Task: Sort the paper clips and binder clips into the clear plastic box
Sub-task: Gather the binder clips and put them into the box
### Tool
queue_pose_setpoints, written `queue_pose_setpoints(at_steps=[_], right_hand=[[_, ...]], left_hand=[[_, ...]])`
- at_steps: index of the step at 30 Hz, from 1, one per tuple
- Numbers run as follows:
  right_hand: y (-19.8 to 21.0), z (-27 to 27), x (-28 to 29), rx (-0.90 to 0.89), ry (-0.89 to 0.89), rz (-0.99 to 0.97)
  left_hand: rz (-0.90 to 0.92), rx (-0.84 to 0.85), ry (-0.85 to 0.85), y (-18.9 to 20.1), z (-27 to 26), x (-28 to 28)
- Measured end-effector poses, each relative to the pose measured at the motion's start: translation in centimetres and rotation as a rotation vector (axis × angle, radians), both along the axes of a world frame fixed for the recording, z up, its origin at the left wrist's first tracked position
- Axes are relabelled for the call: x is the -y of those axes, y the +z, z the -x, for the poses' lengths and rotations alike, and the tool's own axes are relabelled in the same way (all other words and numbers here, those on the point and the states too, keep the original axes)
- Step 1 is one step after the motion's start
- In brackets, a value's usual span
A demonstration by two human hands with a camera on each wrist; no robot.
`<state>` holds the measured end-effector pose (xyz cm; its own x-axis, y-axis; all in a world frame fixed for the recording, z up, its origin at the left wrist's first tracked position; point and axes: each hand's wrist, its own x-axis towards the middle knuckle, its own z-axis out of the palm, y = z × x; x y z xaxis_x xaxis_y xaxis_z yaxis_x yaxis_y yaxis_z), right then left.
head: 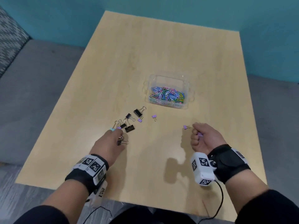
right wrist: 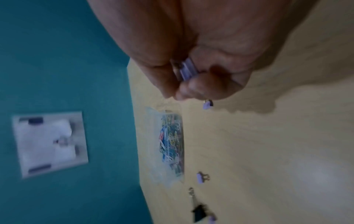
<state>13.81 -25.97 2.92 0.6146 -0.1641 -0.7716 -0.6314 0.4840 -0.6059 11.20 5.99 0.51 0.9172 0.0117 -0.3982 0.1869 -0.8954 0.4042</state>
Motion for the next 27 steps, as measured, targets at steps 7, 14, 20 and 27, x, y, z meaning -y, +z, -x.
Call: queue_pose_setpoints(at_steps=[7,14,20,27], right_hand=[[-0.5,-2.3,0.6,0.109,1.178,1.24],[-1.7,-3.2,1.5,0.198,1.363,1.27],[-2.1,-3.4,1.4,0.188,1.138,1.13],[-0.3,-0.1,1.7,0.032,0.136,-0.214]], left_hand=[[-0.099,0.007,-0.183,-0.3,-0.4,-0.2],[-0.22,-0.001,-0.32,-0.6,-0.8,-0.2],[-0.212,0.149,-0.371,-0.5,-0.8,-0.5],[0.663,-0.033,0.56,1.5,-1.2,-1.1]])
